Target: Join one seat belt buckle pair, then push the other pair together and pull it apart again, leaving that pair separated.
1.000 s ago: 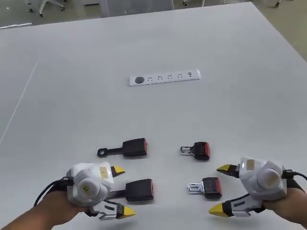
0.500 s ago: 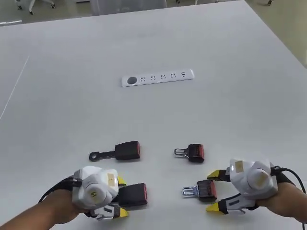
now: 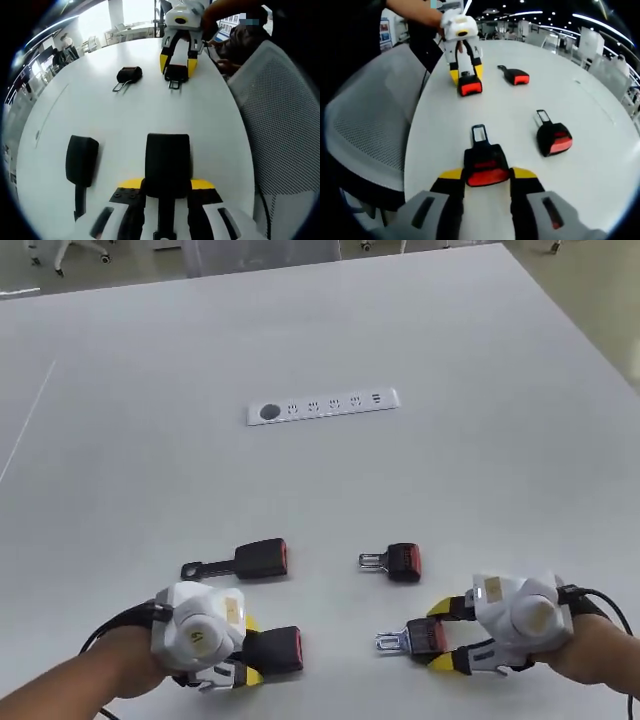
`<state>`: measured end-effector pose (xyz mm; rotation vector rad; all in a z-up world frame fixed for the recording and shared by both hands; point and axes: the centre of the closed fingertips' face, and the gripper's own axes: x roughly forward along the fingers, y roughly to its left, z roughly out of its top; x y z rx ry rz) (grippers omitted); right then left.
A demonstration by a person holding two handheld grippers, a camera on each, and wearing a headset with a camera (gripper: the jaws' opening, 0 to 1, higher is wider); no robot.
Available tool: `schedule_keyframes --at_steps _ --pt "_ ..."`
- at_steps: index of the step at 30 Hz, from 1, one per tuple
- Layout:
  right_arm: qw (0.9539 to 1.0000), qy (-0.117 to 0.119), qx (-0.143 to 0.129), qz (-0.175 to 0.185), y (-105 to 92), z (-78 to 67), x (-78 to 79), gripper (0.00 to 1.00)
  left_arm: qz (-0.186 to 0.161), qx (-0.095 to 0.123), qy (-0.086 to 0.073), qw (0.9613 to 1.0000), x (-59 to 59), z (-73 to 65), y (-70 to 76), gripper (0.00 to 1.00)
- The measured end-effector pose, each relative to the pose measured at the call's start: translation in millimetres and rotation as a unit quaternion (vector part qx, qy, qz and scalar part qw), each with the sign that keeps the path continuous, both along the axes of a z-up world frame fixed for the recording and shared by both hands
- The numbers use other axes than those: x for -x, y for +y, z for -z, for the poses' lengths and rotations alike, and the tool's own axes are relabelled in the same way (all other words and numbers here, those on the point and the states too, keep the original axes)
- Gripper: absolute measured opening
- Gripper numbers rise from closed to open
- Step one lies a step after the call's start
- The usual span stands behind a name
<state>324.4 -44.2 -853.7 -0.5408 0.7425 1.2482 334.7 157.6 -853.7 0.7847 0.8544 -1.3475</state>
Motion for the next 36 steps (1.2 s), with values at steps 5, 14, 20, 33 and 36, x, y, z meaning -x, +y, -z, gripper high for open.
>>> schedule_keyframes --at_steps 5,14,20,33,36 --pt "0.9999 0.003 -0.012 0.006 0.6 -0.8 0.1 0.35 0.004 -0.001 0.002 1.0 -0.4 -0.1 1.0 0.33" --pt "0.9992 0.004 -0.035 0.02 14.3 -1.8 -0.3 0.34 0.02 -0.019 0.006 0.9996 -0.1 0.6 1.6 0.33" --pt "0.9987 0.0 -0.045 0.024 31.0 -1.6 -1.7 0.34 0.018 -0.021 0.008 0.9996 0.3 1.0 2.1 0.33" --pt "0.9968 -0.008 -0.075 0.027 82.0 -1.3 -8.4 0.34 0.021 -0.03 0.009 0.9993 0.4 1.3 2.2 0.33" --pt "0.9965 -0.006 -0.08 0.025 93.9 -2.2 -8.2 0.34 0.028 -0.035 0.008 0.999 0.3 1.5 1.9 0.33"
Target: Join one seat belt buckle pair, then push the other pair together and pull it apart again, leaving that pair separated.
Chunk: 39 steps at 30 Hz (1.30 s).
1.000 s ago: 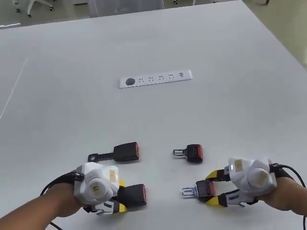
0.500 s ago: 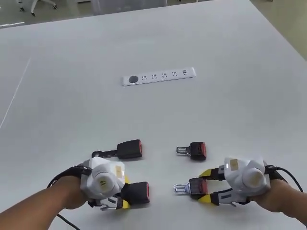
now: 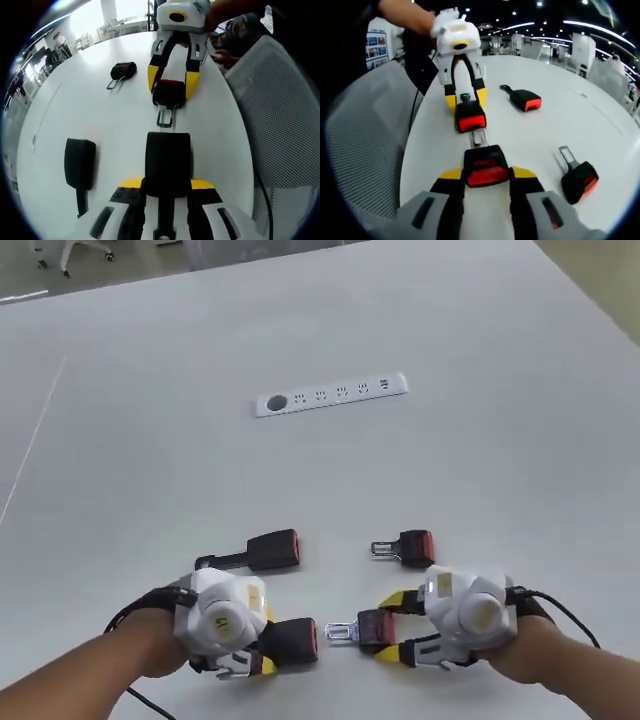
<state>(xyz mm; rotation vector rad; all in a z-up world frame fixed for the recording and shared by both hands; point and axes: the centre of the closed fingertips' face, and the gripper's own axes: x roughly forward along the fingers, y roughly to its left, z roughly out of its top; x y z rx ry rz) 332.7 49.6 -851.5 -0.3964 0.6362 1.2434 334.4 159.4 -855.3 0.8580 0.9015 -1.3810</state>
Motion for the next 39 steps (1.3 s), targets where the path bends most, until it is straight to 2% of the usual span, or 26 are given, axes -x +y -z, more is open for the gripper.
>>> schedule_keyframes --at_steps 3,5,9,12,16,19,21,24,29,36,39 --pt "1.0 -0.002 -0.002 -0.005 8.7 0.3 -2.3 0.34 0.004 -0.003 0.0 1.0 -0.5 0.2 -0.4 0.33" --pt "1.0 -0.002 0.002 -0.005 7.9 2.5 -5.1 0.34 0.004 -0.004 0.001 1.0 -1.5 0.5 0.0 0.33" --pt "1.0 -0.001 0.002 -0.003 7.9 2.7 -5.0 0.34 0.005 -0.005 0.0 1.0 -2.2 0.9 0.1 0.33" --pt "1.0 -0.001 -0.001 -0.003 16.0 3.1 -1.8 0.34 0.012 -0.009 -0.002 0.9999 -2.3 1.6 -0.5 0.33" --pt "0.9999 -0.002 0.0 0.011 21.3 4.4 -1.5 0.35 0.019 -0.014 -0.005 0.9997 -1.9 2.3 -1.0 0.33" --pt "0.9997 0.009 -0.006 0.02 20.5 4.6 -0.9 0.35 0.033 -0.023 -0.013 0.9991 0.7 3.0 -3.2 0.33" --pt "0.9998 0.002 -0.002 0.018 21.4 5.5 -0.5 0.34 0.039 -0.027 -0.014 0.9988 0.3 3.2 -3.5 0.33" --pt "0.9998 0.004 -0.003 0.022 22.0 5.5 -0.3 0.34 0.056 -0.036 -0.015 0.9977 0.0 3.5 -3.7 0.33" --pt "0.9996 0.008 0.001 0.026 25.2 5.7 0.5 0.34 0.068 -0.039 -0.015 0.9968 0.2 3.3 -4.5 0.32" --pt "0.9994 0.01 0.005 0.034 39.4 5.4 1.5 0.34 0.083 -0.045 -0.015 0.9954 1.1 3.2 -5.4 0.32" --pt "0.9992 0.007 0.013 0.038 38.8 5.2 1.6 0.35 0.092 -0.037 -0.018 0.9949 0.6 3.4 -7.2 0.32"
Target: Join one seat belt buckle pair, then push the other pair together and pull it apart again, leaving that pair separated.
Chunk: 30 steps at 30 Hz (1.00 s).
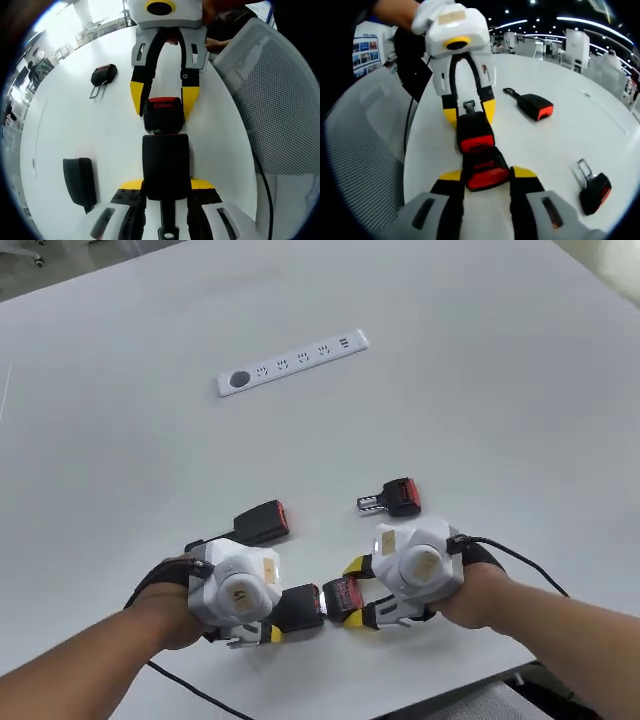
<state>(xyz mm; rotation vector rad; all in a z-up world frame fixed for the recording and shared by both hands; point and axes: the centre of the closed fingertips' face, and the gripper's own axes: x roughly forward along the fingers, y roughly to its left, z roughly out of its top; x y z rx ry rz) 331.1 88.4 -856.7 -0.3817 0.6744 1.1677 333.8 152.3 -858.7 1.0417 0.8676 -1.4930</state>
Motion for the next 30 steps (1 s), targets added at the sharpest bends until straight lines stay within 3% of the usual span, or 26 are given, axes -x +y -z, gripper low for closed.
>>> schedule_keyframes --at_steps 1,14,20,30 --pt "1.0 0.0 -0.003 0.005 0.7 -1.0 -0.5 0.35 -0.012 -0.004 0.003 0.9999 0.1 0.4 2.5 0.32" --pt "0.9999 -0.005 0.005 0.011 -0.5 -2.7 2.8 0.35 -0.013 0.018 0.005 0.9997 1.3 -1.1 3.3 0.32" --pt "0.9998 -0.013 0.014 -0.001 -0.2 -3.1 4.7 0.35 -0.021 0.049 0.013 0.9985 1.2 -2.1 4.9 0.32" --pt "0.9996 -0.024 0.01 -0.014 -1.9 -2.8 5.1 0.34 -0.034 0.073 0.023 0.9965 1.5 -3.3 4.8 0.32"
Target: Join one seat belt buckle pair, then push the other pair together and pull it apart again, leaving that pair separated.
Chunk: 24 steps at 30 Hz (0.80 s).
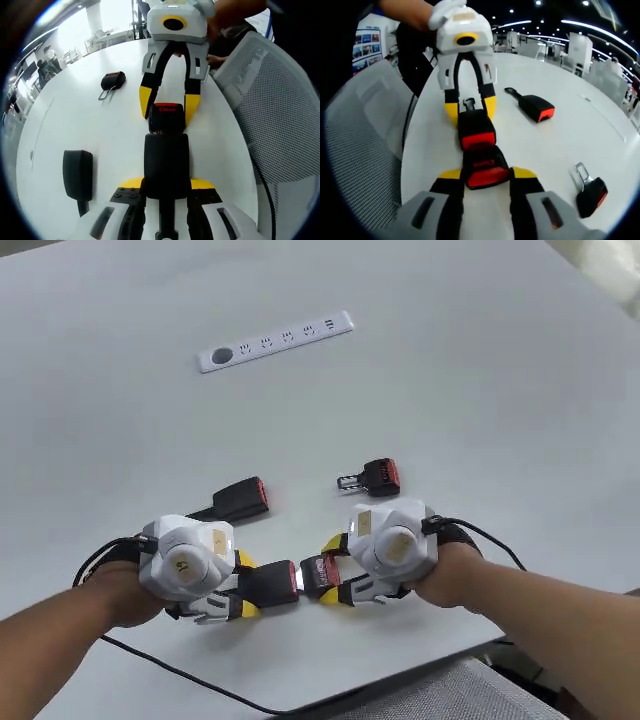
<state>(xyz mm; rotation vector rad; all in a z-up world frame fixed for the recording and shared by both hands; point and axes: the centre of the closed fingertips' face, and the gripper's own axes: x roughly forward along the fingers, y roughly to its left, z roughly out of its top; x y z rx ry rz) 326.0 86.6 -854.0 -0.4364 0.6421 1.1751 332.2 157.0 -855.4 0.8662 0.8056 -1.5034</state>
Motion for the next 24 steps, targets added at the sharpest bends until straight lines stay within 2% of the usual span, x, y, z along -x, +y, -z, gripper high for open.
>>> schedule_keyframes --at_steps 3,5,9,10,13,19,24 --pt "1.0 -0.001 0.0 -0.006 -1.1 0.0 0.9 0.34 0.0 0.003 0.002 1.0 -0.1 -0.2 -0.6 0.32" --pt "0.9999 -0.004 0.001 -0.01 -1.3 0.0 1.6 0.34 -0.009 0.01 0.01 0.9999 -0.3 -0.7 -0.4 0.32" --pt "0.9999 -0.01 -0.002 -0.009 -1.8 0.5 2.1 0.34 -0.01 0.021 0.009 0.9997 0.1 -0.6 0.0 0.32" --pt "0.9992 -0.029 0.01 -0.026 -2.2 0.3 1.9 0.33 -0.01 0.024 0.009 0.9996 -0.4 -0.4 0.3 0.32" --pt "0.9995 -0.02 0.007 -0.023 -2.3 0.3 2.0 0.33 -0.011 0.032 0.011 0.9994 -0.6 -0.5 0.4 0.32" --pt "0.9994 -0.021 0.001 -0.027 -2.3 0.9 1.5 0.33 -0.014 0.049 0.021 0.9985 -1.5 -0.4 0.3 0.32" --pt "0.9995 -0.021 -0.002 -0.026 -2.0 1.0 1.6 0.33 -0.012 0.055 0.019 0.9982 -1.0 -0.8 -0.1 0.32"
